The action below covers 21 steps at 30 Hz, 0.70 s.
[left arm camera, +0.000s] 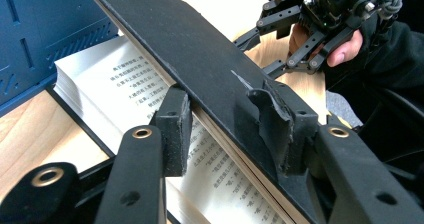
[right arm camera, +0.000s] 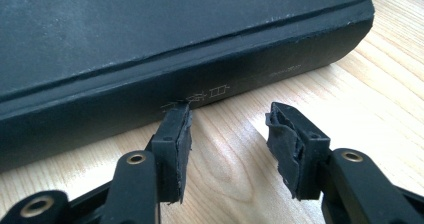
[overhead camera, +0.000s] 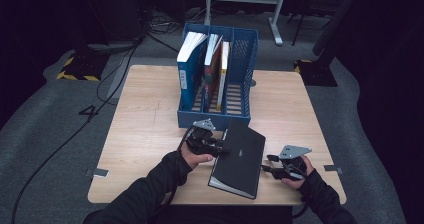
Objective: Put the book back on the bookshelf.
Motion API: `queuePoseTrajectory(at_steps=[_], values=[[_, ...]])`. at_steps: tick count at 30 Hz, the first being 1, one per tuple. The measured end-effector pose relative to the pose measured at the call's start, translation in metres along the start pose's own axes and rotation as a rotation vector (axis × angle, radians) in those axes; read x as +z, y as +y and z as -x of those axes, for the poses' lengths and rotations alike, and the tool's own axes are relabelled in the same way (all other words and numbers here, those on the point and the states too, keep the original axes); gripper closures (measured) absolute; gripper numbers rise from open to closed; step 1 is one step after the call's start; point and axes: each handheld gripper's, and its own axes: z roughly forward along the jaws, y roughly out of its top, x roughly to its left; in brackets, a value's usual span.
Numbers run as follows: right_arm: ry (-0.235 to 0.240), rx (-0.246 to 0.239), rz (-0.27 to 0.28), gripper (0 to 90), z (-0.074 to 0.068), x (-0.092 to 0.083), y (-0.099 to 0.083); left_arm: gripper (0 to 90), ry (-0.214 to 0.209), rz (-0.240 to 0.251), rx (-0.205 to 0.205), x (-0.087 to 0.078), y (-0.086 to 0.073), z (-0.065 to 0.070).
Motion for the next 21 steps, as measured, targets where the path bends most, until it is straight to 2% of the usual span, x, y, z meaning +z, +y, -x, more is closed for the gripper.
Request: queuePoseTrajectory(at_steps=[2,5,6,7,8,9,10,13,15,16,17,18,19,21], values=[[-0.002,-0.004,-0.003,51.9,0.0,0.0,0.0,47.5,0.03,-0.036,0.011,0.004,0.001,0.002],[-0.002,-0.004,-0.003,51.9,0.001,0.0,0.001,43.2,0.033,-0.053,0.03,0.004,0.003,0.004],[-0.002,-0.006,-0.004,51.9,0.001,0.0,0.001,42.1,0.023,-0.067,0.01,0.005,0.004,0.003],[-0.002,-0.006,-0.004,51.9,0.001,0.0,0.001,36.8,0.023,-0.067,0.01,0.005,0.004,0.003],[-0.004,-0.006,-0.003,51.8,0.001,0.0,0.001,36.8,0.038,-0.095,-0.002,0.007,0.005,0.002],[-0.006,-0.004,0.0,51.3,0.002,0.0,0.001,32.6,0.064,-0.117,-0.007,0.009,0.005,0.002],[-0.007,-0.002,0.001,51.3,0.002,0.0,0.001,32.7,0.096,-0.146,-0.011,0.012,0.004,0.001],[-0.02,0.008,0.009,51.3,0.003,-0.001,0.002,32.1,0.13,-0.172,-0.015,0.018,0.001,-0.002],[-0.02,0.022,0.023,51.3,0.004,-0.003,0.002,31.7,0.125,-0.172,-0.02,0.019,0.001,-0.004],[-0.02,0.038,0.046,51.4,0.007,-0.004,0.003,35.2,0.109,-0.154,-0.027,0.017,0.002,-0.007],[-0.02,0.038,0.046,51.4,0.007,-0.004,0.003,38.8,0.109,-0.154,-0.027,0.017,0.002,-0.007],[-0.01,0.061,0.073,51.3,0.009,-0.006,0.003,38.8,0.083,-0.105,-0.04,0.013,0.002,-0.01],[0.03,0.099,0.115,51.4,0.011,-0.008,0.006,45.6,0.072,-0.084,-0.042,0.01,0.002,-0.011],[0.011,0.071,0.091,49.7,0.012,-0.008,0.011,51.5,0.051,-0.048,-0.03,0.005,0.004,-0.011]])
